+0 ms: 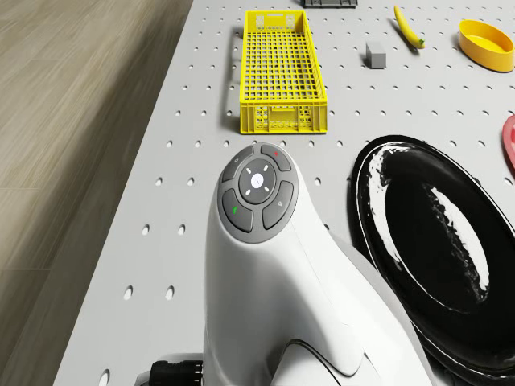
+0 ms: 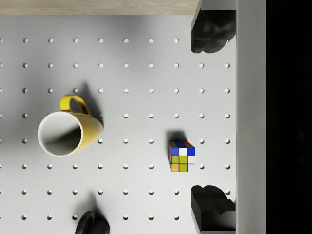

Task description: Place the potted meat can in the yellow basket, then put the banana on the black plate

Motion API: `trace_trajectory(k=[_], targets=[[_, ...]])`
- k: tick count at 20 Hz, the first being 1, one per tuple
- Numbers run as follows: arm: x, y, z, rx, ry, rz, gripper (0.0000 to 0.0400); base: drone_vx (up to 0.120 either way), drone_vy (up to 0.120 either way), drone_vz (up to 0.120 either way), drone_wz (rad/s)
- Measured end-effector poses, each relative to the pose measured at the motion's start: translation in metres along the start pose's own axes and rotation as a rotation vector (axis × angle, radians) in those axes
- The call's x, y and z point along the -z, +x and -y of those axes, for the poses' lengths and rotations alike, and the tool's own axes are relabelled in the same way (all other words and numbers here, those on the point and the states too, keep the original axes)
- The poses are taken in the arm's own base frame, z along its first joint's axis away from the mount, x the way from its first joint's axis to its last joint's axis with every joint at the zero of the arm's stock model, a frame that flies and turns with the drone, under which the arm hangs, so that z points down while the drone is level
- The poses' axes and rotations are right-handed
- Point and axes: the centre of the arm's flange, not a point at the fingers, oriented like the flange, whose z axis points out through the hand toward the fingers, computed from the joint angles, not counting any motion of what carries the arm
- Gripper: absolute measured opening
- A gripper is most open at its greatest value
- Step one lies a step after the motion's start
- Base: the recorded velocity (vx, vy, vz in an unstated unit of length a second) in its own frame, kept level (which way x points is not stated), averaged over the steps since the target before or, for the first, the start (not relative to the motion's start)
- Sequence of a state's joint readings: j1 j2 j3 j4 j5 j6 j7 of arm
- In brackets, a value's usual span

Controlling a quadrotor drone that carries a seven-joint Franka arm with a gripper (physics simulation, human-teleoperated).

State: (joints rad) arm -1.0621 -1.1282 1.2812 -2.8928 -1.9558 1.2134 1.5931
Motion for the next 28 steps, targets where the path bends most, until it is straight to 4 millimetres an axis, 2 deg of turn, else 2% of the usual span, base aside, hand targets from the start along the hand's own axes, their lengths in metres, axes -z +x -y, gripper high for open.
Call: trace_trajectory(k=[3,7,15,20,24,28], targets=[[0.0000,-0.0001,0.0001,0.000,-0.001,-0.001,0.0400,0.120,0.000,-0.120,0.000],[0.0000,-0.0001,0.0001,0.000,-0.001,-0.002,0.0400,0.120,-0.100,-0.120,0.000],[0.0000,-0.0002,0.0002,0.000,-0.002,-0.002,0.0400,0.120,0.000,-0.120,0.000],[0.0000,-0.0002,0.0002,0.000,-0.002,-0.002,0.0400,0.120,0.000,-0.008,0.000],[0.0001,-0.0002,0.0002,0.000,-0.002,-0.002,0.0400,0.120,0.000,-0.120,0.000],[0.0001,-0.0002,0.0002,0.000,-0.002,-0.002,0.0400,0.120,0.000,-0.010,0.000]])
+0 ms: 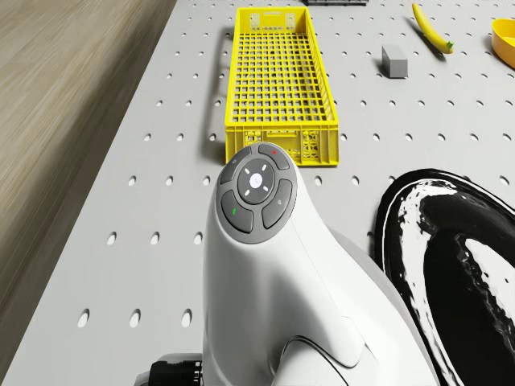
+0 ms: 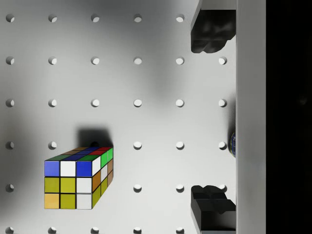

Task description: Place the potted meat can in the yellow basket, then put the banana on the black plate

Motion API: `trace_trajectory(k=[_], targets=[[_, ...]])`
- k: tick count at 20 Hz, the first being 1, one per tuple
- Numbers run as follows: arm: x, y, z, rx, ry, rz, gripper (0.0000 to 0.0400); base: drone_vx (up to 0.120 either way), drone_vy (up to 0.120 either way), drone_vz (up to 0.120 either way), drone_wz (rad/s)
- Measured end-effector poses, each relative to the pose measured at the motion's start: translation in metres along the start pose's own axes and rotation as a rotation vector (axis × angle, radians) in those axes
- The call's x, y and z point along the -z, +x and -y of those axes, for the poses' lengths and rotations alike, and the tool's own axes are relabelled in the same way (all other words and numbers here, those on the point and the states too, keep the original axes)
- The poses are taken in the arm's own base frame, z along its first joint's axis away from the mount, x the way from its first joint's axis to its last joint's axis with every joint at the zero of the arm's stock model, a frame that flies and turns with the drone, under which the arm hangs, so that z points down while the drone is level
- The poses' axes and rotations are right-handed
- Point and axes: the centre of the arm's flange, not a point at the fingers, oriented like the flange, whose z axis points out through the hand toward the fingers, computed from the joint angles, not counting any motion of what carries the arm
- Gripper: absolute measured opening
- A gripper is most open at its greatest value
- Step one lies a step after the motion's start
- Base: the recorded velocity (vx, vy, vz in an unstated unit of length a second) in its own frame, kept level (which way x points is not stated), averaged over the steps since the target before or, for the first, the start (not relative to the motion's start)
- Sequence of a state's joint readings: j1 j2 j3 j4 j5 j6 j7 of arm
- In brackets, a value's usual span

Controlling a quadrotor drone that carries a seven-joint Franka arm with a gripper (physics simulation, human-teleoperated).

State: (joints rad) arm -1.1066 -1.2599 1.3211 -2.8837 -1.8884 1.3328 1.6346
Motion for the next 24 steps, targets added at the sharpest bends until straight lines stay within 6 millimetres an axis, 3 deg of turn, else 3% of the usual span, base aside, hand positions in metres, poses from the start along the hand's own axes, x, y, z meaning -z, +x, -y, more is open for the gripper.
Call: trace_trajectory(k=[9,22,24], targets=[[0.0000,0.0000,0.0000,0.000,0.000,0.000,0.0400,0.120,-0.084,0.000,0.000],[0.0000,0.0000,0.0000,0.000,0.000,0.000,0.0400,0.120,0.000,0.000,0.000],[-0.0012,0.0000,0.0000,0.000,0.000,0.000,0.0400,0.020,0.000,0.000,0.000]])
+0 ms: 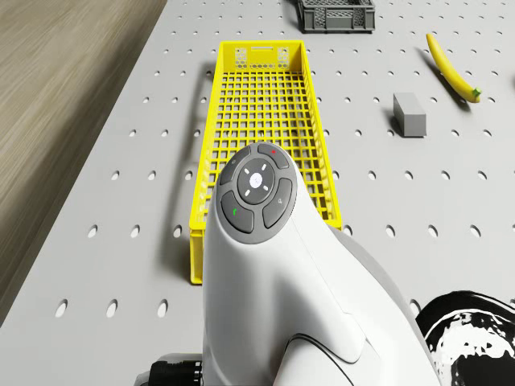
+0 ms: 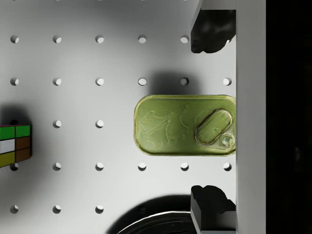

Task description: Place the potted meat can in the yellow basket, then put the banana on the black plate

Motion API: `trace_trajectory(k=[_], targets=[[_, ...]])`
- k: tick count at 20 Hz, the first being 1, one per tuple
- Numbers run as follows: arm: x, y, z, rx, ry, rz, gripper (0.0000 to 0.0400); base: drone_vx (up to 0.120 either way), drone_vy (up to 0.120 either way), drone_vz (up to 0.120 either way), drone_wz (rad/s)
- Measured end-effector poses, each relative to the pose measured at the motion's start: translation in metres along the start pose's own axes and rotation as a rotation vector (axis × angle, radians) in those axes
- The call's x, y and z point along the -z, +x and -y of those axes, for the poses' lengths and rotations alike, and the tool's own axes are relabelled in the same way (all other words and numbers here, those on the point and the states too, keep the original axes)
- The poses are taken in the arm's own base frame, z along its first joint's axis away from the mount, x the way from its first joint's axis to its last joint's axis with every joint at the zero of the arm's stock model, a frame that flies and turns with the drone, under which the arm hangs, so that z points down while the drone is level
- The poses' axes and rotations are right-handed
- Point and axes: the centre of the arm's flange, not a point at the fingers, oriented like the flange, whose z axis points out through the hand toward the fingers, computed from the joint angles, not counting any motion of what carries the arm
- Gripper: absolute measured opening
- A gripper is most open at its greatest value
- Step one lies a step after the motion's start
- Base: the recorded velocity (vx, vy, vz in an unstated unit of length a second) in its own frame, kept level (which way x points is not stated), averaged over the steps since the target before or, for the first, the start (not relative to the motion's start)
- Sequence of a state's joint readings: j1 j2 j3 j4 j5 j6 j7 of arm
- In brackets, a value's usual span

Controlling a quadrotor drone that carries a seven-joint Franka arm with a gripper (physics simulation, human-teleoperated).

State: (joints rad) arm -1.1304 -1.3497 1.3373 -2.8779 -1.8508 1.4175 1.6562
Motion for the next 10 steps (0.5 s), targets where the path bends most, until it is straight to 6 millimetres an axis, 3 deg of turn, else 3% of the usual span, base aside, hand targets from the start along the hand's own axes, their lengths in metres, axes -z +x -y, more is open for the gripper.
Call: trace_trajectory(k=[10], targets=[[-0.037,0.000,0.000,0.000,0.000,0.000,0.0400,0.000,0.000,0.000,0.000]])
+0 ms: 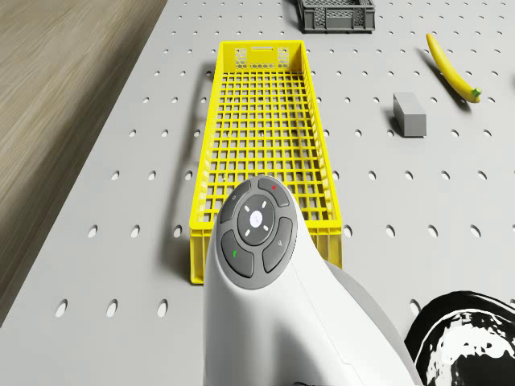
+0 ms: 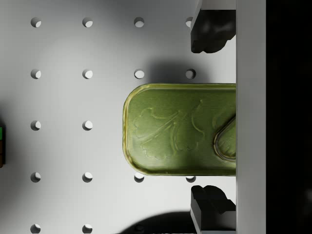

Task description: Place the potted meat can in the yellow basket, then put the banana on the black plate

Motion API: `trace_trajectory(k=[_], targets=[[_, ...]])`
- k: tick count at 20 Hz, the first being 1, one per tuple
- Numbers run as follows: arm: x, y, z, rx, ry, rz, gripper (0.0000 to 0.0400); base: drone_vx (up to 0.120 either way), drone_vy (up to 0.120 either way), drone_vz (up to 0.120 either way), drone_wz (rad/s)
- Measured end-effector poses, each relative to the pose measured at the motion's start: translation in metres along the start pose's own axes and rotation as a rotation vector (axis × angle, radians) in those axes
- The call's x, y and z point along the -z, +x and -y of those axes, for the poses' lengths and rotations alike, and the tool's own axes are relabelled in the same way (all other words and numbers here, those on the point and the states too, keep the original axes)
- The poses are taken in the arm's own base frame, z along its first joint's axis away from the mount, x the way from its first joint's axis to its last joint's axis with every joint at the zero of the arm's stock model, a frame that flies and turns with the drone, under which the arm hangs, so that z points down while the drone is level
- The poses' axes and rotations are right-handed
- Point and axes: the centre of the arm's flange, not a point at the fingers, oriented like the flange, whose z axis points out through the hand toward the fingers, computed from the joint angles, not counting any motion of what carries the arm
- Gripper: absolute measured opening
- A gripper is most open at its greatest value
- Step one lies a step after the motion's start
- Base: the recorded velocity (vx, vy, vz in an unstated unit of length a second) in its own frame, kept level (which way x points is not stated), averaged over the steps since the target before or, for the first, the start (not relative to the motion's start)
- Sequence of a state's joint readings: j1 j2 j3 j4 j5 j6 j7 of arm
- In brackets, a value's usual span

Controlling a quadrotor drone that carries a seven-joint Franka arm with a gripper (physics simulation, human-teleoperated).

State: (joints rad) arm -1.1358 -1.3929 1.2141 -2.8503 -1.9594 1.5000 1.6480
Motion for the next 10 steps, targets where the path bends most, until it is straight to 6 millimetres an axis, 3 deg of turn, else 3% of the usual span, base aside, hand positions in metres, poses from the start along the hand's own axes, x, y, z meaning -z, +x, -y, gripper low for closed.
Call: trace_trajectory(k=[7,10], targets=[[-0.014,0.006,-0.006,0.000,0.000,0.000,0.0400,0.000,0.000,0.000,0.000],[-0.016,0.007,-0.007,0.000,0.000,0.000,0.0332,0.000,0.000,0.000,0.000]])
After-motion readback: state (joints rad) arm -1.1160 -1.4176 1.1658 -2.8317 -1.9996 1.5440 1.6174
